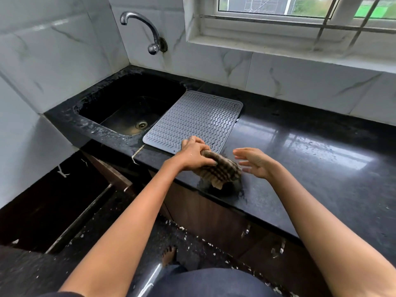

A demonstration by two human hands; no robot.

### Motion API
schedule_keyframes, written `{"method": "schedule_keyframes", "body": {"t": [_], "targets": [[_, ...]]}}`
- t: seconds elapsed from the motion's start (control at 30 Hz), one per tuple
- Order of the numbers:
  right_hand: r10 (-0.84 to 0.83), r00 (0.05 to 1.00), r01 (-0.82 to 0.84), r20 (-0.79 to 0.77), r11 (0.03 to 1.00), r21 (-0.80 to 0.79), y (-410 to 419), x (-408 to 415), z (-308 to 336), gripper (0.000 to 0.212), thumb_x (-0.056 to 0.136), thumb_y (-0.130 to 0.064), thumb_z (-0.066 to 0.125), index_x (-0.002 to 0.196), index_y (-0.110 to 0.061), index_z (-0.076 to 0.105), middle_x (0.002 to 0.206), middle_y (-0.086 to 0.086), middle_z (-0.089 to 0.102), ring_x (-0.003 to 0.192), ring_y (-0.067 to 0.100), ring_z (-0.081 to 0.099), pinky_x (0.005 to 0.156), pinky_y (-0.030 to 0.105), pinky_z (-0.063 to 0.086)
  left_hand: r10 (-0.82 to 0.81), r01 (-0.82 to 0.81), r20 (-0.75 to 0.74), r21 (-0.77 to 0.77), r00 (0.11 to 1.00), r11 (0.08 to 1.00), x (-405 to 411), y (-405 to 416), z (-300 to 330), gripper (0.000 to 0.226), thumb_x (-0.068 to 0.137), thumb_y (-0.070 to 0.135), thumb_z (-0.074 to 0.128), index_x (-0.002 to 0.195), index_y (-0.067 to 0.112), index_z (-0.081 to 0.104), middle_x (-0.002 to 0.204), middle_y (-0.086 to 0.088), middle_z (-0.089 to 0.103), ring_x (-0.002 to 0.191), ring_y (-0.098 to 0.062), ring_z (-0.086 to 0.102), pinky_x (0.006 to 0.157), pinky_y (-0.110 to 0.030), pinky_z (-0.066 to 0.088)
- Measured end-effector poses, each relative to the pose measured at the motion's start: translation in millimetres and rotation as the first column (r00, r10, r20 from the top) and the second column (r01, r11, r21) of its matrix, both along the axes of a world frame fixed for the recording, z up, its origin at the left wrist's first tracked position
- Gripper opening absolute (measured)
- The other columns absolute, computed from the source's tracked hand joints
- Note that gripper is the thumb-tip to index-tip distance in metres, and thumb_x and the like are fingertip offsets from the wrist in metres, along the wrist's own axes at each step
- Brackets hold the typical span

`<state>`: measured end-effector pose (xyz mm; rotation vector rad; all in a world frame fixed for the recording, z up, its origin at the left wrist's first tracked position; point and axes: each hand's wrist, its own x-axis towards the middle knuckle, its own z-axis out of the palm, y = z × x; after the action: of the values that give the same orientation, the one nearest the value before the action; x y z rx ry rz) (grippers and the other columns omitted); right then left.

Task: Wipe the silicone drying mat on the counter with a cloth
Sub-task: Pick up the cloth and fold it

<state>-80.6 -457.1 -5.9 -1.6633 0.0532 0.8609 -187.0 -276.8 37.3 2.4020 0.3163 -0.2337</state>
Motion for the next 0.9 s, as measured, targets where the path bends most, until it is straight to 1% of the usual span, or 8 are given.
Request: {"method": "schedule_keyframes", "body": {"t": [0.1, 0.17, 0.23, 0.3, 0.43, 0.57, 0.77, 0.9], "targets": [[0.002, 0.995, -0.022, 0.095, 0.978, 0.206, -1, 2, 6, 0.024, 0.088, -0.025, 0.061, 0.11, -0.016, 0.061, 0.12, 0.007, 0.062, 0.112, 0.021, 0.056, 0.099, 0.04, 0.041, 0.009, -0.014, -0.026, -0.212, 1.0, 0.977, 8, 1, 10, 0.026, 0.081, 0.032, 0.072, 0.095, 0.01, 0.067, 0.096, -0.004, 0.067, 0.093, -0.018, 0.062, 0.081, -0.027, 0.052], [-0.138, 0.974, 0.071, 0.178, 0.938, 0.34, 3, 0, 15, 0.021, 0.087, -0.022, 0.063, 0.107, -0.013, 0.062, 0.113, 0.01, 0.067, 0.105, 0.021, 0.063, 0.095, 0.04, 0.046, 0.043, -0.039, 0.005, -0.296, 0.999, 0.954, 14, -1, 13, 0.014, 0.083, 0.029, 0.071, 0.079, 0.019, 0.063, 0.081, 0.002, 0.068, 0.074, -0.01, 0.064, 0.062, -0.013, 0.052], [-0.249, 0.925, 0.123, 0.288, 0.911, 0.393, 9, -2, 25, 0.017, 0.084, -0.022, 0.067, 0.099, -0.015, 0.063, 0.104, 0.006, 0.071, 0.102, 0.02, 0.065, 0.091, 0.038, 0.048, 0.093, -0.073, 0.042, -0.346, 0.995, 0.935, 23, -2, 12, 0.013, 0.084, 0.029, 0.07, 0.081, 0.018, 0.064, 0.083, 0.0, 0.069, 0.076, -0.012, 0.067, 0.066, -0.017, 0.056], [-0.161, 0.918, 0.016, 0.364, 0.929, 0.369, 16, -6, 34, 0.021, 0.082, -0.024, 0.069, 0.1, -0.014, 0.064, 0.103, 0.005, 0.071, 0.101, 0.019, 0.064, 0.083, 0.03, 0.051, 0.142, -0.119, 0.019, -0.44, 0.99, 0.89, 32, -4, 10, 0.029, 0.085, 0.03, 0.069, 0.099, 0.005, 0.067, 0.094, -0.012, 0.072, 0.084, -0.023, 0.07, 0.077, -0.033, 0.058], [0.143, 0.895, -0.269, 0.421, 0.929, 0.255, 31, -9, 31, 0.057, 0.069, -0.022, 0.08, 0.119, -0.021, 0.054, 0.109, -0.001, 0.065, 0.091, 0.004, 0.066, 0.07, 0.018, 0.055, 0.354, -0.312, -0.101, -0.726, 0.93, 0.613, 54, -5, 7, 0.032, 0.089, 0.036, 0.059, 0.101, 0.007, 0.068, 0.093, -0.012, 0.07, 0.079, -0.021, 0.067, 0.068, -0.03, 0.057], [0.213, 0.836, -0.279, 0.506, 0.958, 0.058, 50, 13, 21, 0.073, 0.07, -0.009, 0.079, 0.131, -0.023, 0.043, 0.122, 0.006, 0.052, 0.103, 0.015, 0.06, 0.088, 0.036, 0.055, 0.422, -0.421, -0.244, -0.813, 0.873, 0.403, 74, 6, 0, 0.055, 0.091, 0.054, 0.042, 0.1, 0.007, 0.068, 0.088, -0.012, 0.071, 0.076, -0.024, 0.067, 0.068, -0.034, 0.054], [-0.002, 0.938, -0.071, 0.347, 0.978, 0.198, 79, 59, 5, 0.035, 0.079, -0.002, 0.065, 0.112, -0.012, 0.06, 0.103, 0.006, 0.066, 0.096, 0.02, 0.061, 0.084, 0.03, 0.049, 0.436, -0.434, -0.183, -0.68, 0.881, 0.591, 115, 43, -19, 0.06, 0.096, 0.06, 0.025, 0.093, 0.02, 0.071, 0.09, 0.003, 0.073, 0.086, -0.016, 0.066, 0.074, -0.03, 0.045], [-0.287, 0.9, 0.242, 0.329, 0.955, 0.172, 99, 112, -13, 0.026, 0.08, -0.006, 0.064, 0.104, -0.006, 0.057, 0.095, 0.008, 0.064, 0.088, 0.023, 0.06, 0.08, 0.036, 0.047, 0.454, -0.419, -0.083, -0.559, 0.887, 0.716, 177, 82, -40, 0.038, 0.097, 0.037, 0.043, 0.104, 0.011, 0.07, 0.101, -0.003, 0.07, 0.08, -0.013, 0.061, 0.068, -0.024, 0.045]]}}
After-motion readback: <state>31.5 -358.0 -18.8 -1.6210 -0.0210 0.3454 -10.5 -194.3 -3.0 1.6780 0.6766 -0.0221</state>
